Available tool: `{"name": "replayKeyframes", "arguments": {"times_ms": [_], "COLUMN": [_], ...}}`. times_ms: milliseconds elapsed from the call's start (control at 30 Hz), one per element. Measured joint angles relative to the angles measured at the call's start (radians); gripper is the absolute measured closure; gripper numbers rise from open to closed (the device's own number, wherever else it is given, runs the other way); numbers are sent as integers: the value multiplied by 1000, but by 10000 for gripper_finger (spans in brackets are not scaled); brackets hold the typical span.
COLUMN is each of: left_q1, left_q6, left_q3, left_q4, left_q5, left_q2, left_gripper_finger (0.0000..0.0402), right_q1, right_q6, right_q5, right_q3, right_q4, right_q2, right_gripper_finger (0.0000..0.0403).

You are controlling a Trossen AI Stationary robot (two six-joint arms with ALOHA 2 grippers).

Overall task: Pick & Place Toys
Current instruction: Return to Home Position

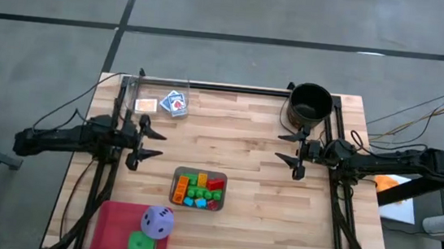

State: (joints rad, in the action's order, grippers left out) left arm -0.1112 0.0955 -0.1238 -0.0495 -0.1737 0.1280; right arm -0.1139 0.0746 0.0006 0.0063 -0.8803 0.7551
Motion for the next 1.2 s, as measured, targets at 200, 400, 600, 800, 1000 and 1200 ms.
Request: {"name": "replayKeyframes", "arguments": {"times_ms": [200,400,600,800,1000,1200], "left_q1": [11,29,30,30,30,30], "left_q6": [-40,-46,-36,-36,-35,-17], "left_q3": [15,99,120,121,121,121], "left_q4": [40,181,195,145,129,126], "left_q5": [-13,-79,-84,-92,-93,-92], "left_q2": [-1,-13,-41,-71,-89,-90], "left_gripper_finger": [142,142,142,142,142,142], "right_q1": [0,0,0,0,0,0], "right_q6": [0,0,-2,-3,-9,-8], "right_q5": [0,0,0,-1,-32,-35], "right_q3": [0,0,0,0,0,0], "right_q4": [0,0,1,4,121,267], "right_q2": [0,0,-4,-55,-159,-322], "right_gripper_finger": [121,121,121,121,121,121]}}
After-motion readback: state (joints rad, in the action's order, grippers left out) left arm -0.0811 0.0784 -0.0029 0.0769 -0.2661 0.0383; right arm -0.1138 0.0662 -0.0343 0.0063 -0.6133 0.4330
